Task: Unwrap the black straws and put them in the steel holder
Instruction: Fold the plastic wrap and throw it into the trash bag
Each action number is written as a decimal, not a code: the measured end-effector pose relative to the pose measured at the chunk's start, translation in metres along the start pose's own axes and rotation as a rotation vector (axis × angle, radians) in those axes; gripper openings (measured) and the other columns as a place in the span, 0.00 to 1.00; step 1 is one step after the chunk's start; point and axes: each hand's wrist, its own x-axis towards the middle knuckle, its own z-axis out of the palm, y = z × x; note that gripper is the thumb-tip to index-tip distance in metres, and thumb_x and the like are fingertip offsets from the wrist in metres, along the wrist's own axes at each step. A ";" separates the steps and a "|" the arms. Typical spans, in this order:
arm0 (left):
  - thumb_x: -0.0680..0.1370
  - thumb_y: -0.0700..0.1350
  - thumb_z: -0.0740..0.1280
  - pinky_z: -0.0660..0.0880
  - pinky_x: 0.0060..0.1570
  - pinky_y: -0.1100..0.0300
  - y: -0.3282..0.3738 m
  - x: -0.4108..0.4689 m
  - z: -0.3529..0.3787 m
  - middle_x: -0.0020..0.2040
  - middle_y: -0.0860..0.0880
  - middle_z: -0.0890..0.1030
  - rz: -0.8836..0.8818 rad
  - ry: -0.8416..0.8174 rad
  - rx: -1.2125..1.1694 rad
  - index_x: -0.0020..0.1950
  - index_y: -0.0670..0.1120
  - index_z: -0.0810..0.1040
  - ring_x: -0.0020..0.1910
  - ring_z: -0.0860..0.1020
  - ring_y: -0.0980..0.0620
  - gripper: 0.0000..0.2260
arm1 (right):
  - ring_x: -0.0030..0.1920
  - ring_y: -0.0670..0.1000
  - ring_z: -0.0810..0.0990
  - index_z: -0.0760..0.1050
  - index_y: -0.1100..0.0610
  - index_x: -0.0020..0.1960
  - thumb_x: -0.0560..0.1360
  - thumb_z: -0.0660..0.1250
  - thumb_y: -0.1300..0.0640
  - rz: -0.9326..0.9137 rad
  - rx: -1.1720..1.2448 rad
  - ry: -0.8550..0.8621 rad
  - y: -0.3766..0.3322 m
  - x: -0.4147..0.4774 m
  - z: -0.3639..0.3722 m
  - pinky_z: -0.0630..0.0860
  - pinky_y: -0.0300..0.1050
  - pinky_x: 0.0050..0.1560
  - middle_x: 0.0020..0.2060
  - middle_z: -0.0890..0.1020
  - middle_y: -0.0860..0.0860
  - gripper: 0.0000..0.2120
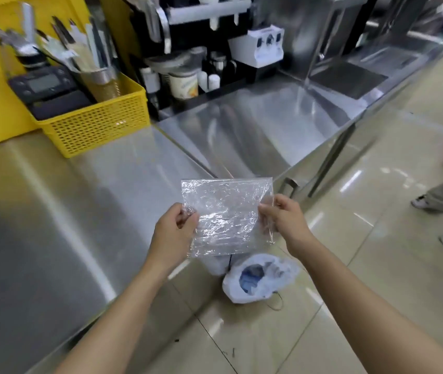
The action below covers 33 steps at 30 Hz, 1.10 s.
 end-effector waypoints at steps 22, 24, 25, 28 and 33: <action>0.78 0.46 0.59 0.63 0.62 0.56 -0.287 0.016 0.271 0.64 0.42 0.66 -0.028 -0.497 0.851 0.66 0.41 0.62 0.63 0.67 0.44 0.19 | 0.51 0.47 0.75 0.73 0.58 0.61 0.71 0.64 0.67 0.201 -0.405 0.119 0.381 0.089 -0.084 0.69 0.41 0.55 0.53 0.77 0.50 0.19; 0.78 0.48 0.58 0.63 0.62 0.56 -0.336 0.029 0.292 0.66 0.43 0.65 -0.004 -0.540 0.972 0.69 0.42 0.59 0.65 0.66 0.45 0.22 | 0.59 0.56 0.72 0.67 0.57 0.67 0.73 0.63 0.62 0.180 -0.606 0.011 0.438 0.109 -0.080 0.67 0.43 0.57 0.62 0.72 0.57 0.22; 0.78 0.49 0.58 0.63 0.63 0.57 -0.358 0.035 0.300 0.67 0.43 0.65 0.019 -0.573 1.037 0.71 0.41 0.58 0.66 0.66 0.46 0.24 | 0.62 0.59 0.71 0.65 0.56 0.69 0.75 0.62 0.59 0.170 -0.728 -0.043 0.465 0.119 -0.078 0.68 0.45 0.59 0.64 0.69 0.58 0.23; 0.63 0.51 0.74 0.74 0.49 0.65 -0.412 0.053 0.325 0.53 0.44 0.80 0.270 -0.573 1.205 0.57 0.37 0.77 0.50 0.80 0.52 0.27 | 0.64 0.58 0.68 0.58 0.57 0.72 0.77 0.57 0.55 0.171 -1.079 -0.168 0.533 0.151 -0.069 0.64 0.49 0.61 0.66 0.68 0.58 0.24; 0.77 0.40 0.56 0.63 0.57 0.54 -0.487 0.076 0.366 0.61 0.41 0.71 0.364 -0.901 1.484 0.62 0.40 0.69 0.60 0.67 0.44 0.14 | 0.71 0.55 0.60 0.57 0.60 0.71 0.78 0.55 0.51 0.175 -1.478 -0.378 0.602 0.192 -0.060 0.53 0.54 0.69 0.70 0.65 0.56 0.25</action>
